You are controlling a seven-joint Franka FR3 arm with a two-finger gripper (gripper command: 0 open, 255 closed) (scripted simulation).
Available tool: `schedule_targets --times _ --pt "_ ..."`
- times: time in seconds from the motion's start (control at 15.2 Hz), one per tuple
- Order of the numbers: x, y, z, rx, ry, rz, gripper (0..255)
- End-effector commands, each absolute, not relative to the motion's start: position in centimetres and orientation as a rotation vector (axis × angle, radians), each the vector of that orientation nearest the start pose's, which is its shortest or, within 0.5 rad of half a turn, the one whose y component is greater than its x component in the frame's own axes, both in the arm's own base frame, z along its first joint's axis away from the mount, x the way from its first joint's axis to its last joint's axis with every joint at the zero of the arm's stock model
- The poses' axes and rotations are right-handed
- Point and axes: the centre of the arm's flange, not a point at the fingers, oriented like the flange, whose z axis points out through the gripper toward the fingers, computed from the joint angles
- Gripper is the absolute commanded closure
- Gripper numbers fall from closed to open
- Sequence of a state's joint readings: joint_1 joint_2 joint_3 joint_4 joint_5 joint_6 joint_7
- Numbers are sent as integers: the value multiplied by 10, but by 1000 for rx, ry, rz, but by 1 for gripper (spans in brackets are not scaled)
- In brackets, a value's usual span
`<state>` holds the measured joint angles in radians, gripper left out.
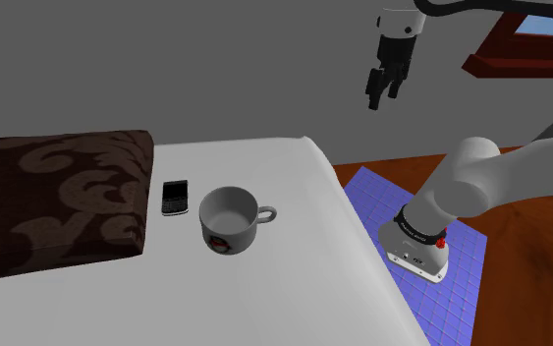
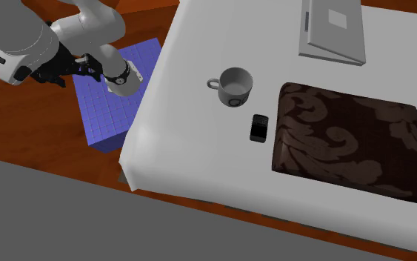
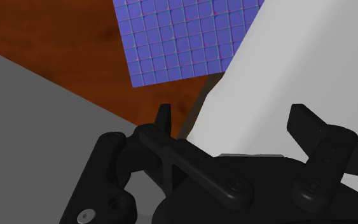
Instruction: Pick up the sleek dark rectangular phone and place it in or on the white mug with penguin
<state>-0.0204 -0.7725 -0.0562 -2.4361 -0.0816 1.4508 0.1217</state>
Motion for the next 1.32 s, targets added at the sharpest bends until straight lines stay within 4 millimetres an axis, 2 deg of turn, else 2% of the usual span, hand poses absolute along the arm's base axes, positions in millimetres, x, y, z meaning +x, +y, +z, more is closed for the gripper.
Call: schedule_targets --times 0.0,0.59,1.25 --pt "291 -35 540 -3160 284 338 0" --pt "326 64 499 -3133 384 272 0" --pt "376 171 457 -3098 492 199 0"
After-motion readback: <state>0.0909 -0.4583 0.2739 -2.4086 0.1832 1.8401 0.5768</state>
